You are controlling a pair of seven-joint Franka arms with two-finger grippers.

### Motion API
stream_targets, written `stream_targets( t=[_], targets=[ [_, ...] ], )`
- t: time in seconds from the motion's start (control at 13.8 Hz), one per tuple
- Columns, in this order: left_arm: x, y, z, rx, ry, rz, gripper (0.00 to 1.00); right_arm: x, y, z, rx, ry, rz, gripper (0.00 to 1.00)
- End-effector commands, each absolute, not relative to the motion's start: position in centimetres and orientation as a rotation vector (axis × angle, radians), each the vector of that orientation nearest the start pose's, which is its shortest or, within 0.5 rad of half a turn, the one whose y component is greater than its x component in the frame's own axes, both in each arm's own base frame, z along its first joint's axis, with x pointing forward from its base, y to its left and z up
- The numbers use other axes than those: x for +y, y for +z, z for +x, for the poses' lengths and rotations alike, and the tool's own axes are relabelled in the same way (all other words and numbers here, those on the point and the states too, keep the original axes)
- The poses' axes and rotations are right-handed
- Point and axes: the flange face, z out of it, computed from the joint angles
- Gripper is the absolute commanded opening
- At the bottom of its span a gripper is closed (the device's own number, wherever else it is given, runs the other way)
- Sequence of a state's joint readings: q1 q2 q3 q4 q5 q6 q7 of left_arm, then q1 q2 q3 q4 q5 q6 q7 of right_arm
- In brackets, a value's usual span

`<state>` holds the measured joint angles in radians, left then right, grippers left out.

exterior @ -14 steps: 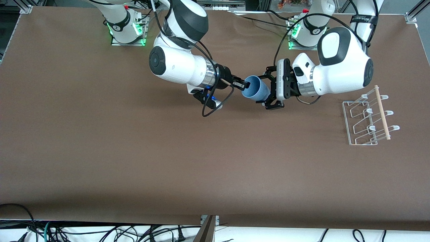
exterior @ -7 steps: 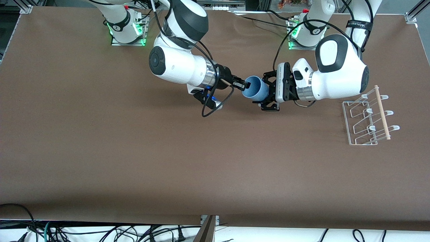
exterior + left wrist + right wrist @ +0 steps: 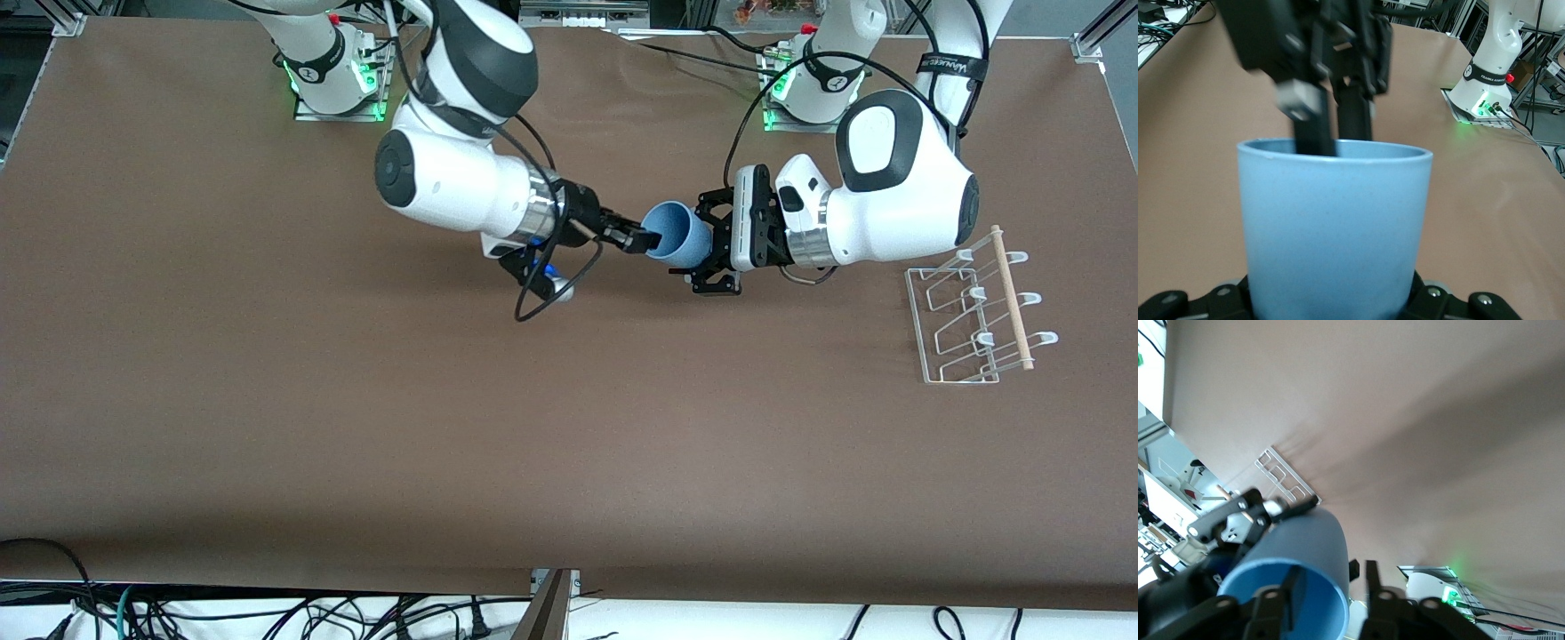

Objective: Transfer cup to left arm and place on rack
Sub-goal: 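Grasp the cup body with the left gripper beside the right gripper, then open the right gripper and withdraw it while the left gripper carries the cup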

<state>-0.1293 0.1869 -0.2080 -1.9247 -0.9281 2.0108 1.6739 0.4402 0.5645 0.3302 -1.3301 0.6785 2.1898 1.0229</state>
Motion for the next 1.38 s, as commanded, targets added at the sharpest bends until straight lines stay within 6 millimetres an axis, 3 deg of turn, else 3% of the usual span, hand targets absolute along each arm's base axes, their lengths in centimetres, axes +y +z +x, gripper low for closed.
stream_targets(
  t=[0.0, 0.22, 0.44, 0.65, 0.73, 0.87, 1.02, 1.31],
  targets=[
    [-23.5, 42.4, 55.3, -1.66, 0.595, 1.657, 0.07, 44.3, 48.3, 58.3, 0.791, 0.57, -2.26, 0.98],
    [-22.9, 43.1, 55.2, -1.663, 0.561, 1.676, 0.07, 35.5, 48.8, 61.1, 0.785, 0.595, -2.402, 0.98],
    [-21.6, 45.5, 55.8, -1.682, 0.422, 1.757, 0.04, 23.9, 50.2, 63.8, 0.657, 0.567, -2.48, 0.98],
    [-20.3, 47.1, 56.7, -1.761, 0.228, 1.917, 0.05, 13.9, 50.5, 65.0, 0.522, 0.525, -2.547, 0.99],
    [-20.0, 47.3, 56.9, -1.796, 0.183, 1.95, 0.05, 11.0, 51.9, 65.0, 0.526, 0.466, -2.581, 0.99],
    [-18.9, 46.5, 57.0, -1.834, 0.009, 2.06, 0.05, 6.9, 52.1, 65.7, 0.584, 0.392, -2.646, 0.99],
    [-17.9, 46.1, 56.8, -1.93, -0.158, 2.172, 0.05, 4.8, 53.1, 65.9, 0.621, 0.333, -2.718, 0.99],
    [-14.6, 44.0, 56.6, -2.077, -0.624, 2.351, 0.06, 3.5, 54.0, 65.6, 0.6, 0.287, -2.773, 0.99]
  ],
)
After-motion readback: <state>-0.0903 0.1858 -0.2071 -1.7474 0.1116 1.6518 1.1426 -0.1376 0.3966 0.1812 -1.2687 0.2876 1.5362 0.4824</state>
